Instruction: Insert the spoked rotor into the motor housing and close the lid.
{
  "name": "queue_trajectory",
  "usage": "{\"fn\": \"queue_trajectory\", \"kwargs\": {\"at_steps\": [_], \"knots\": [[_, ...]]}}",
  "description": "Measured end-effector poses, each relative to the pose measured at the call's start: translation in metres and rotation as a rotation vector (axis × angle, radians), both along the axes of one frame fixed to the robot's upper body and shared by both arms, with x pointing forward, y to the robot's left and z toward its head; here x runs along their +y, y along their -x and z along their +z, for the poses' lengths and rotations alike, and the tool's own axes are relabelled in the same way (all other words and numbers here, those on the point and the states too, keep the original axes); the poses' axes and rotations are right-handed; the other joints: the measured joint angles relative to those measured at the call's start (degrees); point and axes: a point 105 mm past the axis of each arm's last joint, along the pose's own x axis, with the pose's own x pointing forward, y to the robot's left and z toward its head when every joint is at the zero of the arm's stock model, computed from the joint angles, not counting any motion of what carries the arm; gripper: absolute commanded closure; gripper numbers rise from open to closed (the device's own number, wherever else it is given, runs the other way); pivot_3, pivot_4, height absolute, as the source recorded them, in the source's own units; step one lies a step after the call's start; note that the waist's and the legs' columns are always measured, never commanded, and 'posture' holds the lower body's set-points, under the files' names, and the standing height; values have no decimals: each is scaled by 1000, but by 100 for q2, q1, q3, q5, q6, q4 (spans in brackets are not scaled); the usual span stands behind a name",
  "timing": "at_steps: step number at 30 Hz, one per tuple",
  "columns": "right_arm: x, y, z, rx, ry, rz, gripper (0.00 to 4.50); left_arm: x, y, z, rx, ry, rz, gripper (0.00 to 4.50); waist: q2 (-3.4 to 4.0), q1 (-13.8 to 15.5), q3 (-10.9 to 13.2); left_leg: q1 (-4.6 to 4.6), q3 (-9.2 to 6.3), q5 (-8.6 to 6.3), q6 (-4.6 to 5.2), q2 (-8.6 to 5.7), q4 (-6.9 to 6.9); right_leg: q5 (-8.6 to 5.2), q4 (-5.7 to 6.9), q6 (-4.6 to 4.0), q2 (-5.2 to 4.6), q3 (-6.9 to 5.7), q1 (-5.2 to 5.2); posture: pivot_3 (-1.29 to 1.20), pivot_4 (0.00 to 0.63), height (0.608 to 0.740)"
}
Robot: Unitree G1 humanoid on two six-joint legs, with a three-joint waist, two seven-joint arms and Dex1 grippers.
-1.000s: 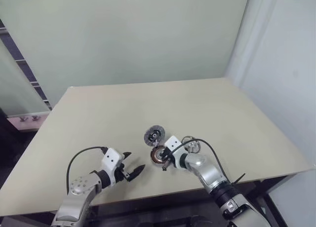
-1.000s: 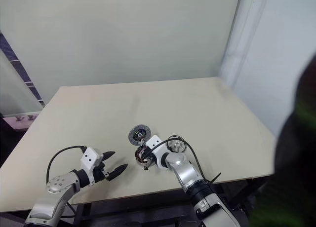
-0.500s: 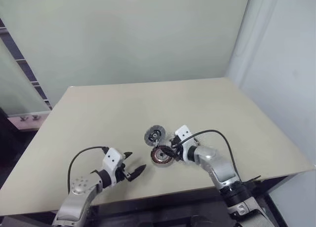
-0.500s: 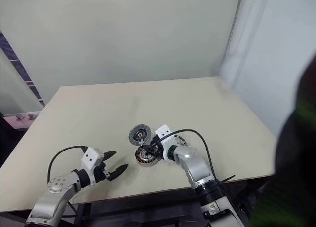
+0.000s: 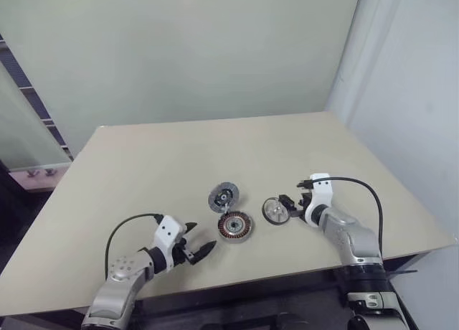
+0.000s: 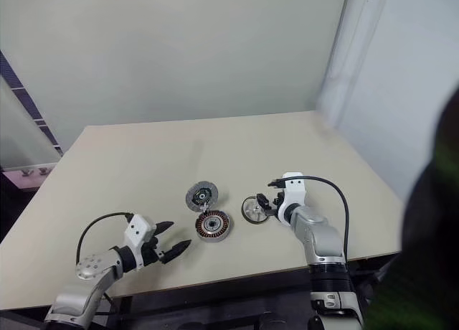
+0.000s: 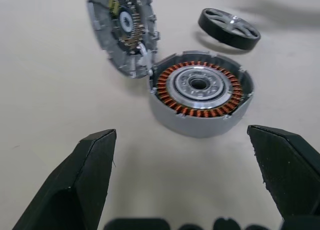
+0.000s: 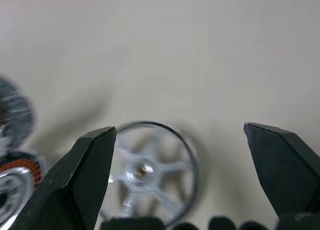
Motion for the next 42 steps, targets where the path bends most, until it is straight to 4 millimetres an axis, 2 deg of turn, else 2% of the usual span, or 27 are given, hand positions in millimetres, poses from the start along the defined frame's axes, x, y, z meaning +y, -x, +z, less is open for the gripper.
{"fn": "queue_trajectory", "kwargs": {"at_steps": [7,10,20,35,38,42], "knots": [[3,-1,-30,150,-108,-24,34,0,-1,0,-1,-2,-3,0,2,0,1,0,2,1,1,0,1,0,-1,0,0,3,2,0,0,740],[8,-1,-36,186,-150,-20,34,0,-2,1,-5,-4,-5,0,3,0,1,0,1,1,1,-1,0,0,-1,0,1,4,2,0,0,740],[32,2,-38,249,-317,27,34,0,-2,1,-6,-6,-5,0,5,-1,0,0,0,1,2,0,0,0,0,0,2,4,3,0,0,740],[24,1,-37,268,-408,-66,34,0,-2,1,-4,-13,-12,0,6,2,0,0,0,1,2,-1,1,0,-1,0,2,5,3,0,0,740],[21,0,-37,272,-425,-98,609,-1,-2,1,-5,-14,-16,0,7,2,0,0,0,1,2,-1,1,0,-1,0,2,5,3,0,0,740],[13,-1,-39,277,-431,-145,2064,-2,-3,2,-9,-17,-21,0,8,0,0,0,0,1,2,-1,0,0,-1,0,2,6,3,0,0,740]]}}
